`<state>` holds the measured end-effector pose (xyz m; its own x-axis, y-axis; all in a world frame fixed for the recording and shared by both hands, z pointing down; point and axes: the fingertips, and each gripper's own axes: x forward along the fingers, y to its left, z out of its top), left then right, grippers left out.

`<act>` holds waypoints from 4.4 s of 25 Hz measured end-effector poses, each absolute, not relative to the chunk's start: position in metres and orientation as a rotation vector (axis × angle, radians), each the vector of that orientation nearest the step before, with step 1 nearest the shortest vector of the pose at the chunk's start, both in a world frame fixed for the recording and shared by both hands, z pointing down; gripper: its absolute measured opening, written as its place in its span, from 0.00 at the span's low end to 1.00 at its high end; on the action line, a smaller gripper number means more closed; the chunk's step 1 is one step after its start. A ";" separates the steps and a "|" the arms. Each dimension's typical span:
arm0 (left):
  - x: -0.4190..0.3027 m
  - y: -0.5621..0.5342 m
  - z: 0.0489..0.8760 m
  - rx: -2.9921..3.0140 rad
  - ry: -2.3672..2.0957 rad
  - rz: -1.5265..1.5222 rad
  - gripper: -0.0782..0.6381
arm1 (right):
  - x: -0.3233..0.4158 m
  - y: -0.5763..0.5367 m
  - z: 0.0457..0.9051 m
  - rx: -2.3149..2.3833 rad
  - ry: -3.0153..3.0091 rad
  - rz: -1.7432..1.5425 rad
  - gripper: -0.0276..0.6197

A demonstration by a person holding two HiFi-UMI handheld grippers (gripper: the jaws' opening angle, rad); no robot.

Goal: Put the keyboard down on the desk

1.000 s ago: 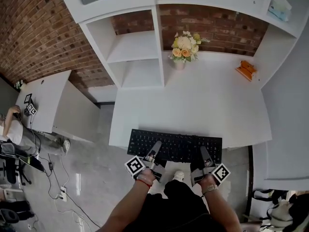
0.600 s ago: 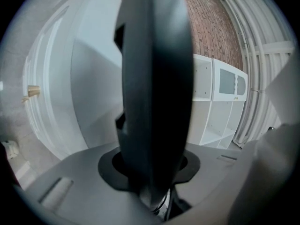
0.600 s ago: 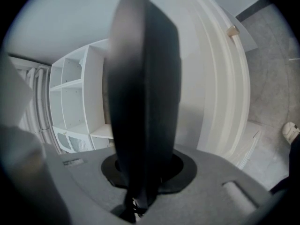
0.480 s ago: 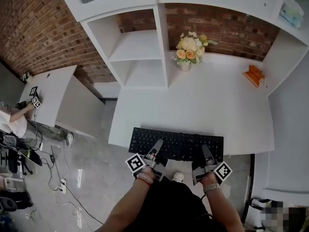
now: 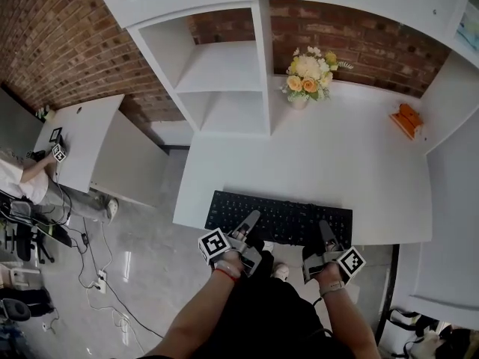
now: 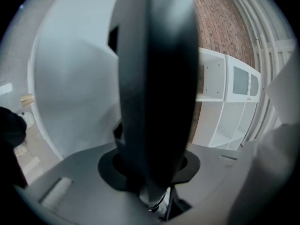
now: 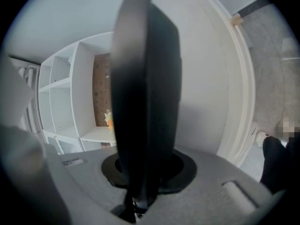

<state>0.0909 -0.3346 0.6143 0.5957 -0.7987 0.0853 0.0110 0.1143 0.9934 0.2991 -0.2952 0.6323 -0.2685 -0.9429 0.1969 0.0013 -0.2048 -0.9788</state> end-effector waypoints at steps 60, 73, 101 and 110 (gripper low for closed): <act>0.115 -0.362 0.636 2.044 -0.797 0.513 0.11 | 0.308 -0.403 0.649 -1.286 1.166 -1.674 0.17; 0.124 -0.362 0.634 2.000 -0.797 0.445 0.11 | 0.293 -0.373 0.618 -1.139 1.606 -1.776 0.35; 0.110 -0.372 0.607 2.129 -0.845 0.286 0.11 | 0.280 -0.339 0.588 -1.392 2.427 -1.370 0.04; 0.067 -0.404 0.540 2.361 -1.135 0.060 0.11 | 0.295 -0.359 0.515 -1.599 2.685 -0.592 0.04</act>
<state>0.0670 -0.4042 0.5398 0.6487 -0.7174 0.2542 -0.7401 -0.5166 0.4306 0.2952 -0.3591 0.5152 -0.4937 -0.8413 0.2203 -0.8559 0.4252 -0.2944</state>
